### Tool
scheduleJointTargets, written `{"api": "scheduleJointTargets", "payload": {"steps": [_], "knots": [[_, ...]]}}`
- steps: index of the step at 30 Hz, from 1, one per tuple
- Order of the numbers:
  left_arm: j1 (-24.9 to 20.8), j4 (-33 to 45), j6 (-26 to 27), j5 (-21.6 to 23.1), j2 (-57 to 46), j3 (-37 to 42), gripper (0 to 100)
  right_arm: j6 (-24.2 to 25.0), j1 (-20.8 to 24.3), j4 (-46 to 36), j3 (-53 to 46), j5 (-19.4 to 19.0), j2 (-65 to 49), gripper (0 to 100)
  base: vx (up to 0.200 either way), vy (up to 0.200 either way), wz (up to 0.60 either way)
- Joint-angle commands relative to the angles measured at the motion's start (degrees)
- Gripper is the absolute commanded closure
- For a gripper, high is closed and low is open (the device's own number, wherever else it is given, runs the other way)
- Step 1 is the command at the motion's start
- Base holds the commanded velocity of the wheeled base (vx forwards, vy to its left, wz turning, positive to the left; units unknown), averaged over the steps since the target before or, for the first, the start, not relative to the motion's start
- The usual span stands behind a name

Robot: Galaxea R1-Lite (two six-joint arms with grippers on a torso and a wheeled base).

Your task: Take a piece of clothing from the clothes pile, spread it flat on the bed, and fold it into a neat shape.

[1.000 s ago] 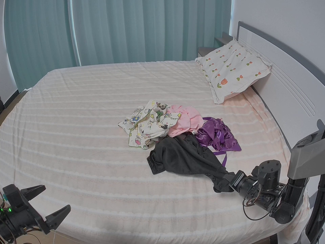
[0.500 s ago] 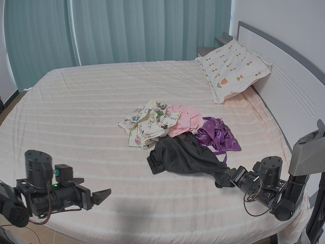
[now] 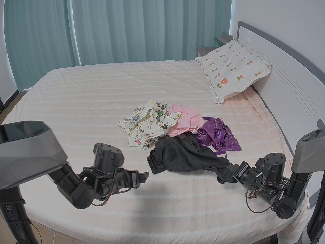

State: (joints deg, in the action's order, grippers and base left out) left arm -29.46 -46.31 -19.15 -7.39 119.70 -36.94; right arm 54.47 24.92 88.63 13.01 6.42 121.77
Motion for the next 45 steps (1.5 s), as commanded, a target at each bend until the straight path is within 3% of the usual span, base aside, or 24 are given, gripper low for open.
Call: {"api": "scheduleJointTargets", "payload": {"steps": [1,15,35,36,45], "knots": [[-0.3,-0.8,-4.1,-1.2,13.5,-11.1,0,0.1,-0.1,1.0,0.1,0.0,-0.7,100,0.0,0.0,0.0],[0.1,2.3,-6.2,-3.0,28.2,-32.4,0,0.3,0.0,0.9,0.0,-0.2,-3.9,100,0.0,0.0,0.0],[-0.4,13.7,-6.6,-2.1,31.6,-46.5,0,0.4,0.5,1.0,0.2,-0.1,-4.3,100,0.0,0.0,0.0],[-0.5,14.1,-6.8,-2.3,31.6,-46.4,100,0.4,0.5,1.0,0.2,-0.1,-4.4,100,0.0,0.0,0.0],[-0.4,12.5,-9.1,-2.4,26.9,-38.8,100,1.0,0.4,1.0,0.2,-0.3,-3.9,100,0.0,0.0,0.0]]}}
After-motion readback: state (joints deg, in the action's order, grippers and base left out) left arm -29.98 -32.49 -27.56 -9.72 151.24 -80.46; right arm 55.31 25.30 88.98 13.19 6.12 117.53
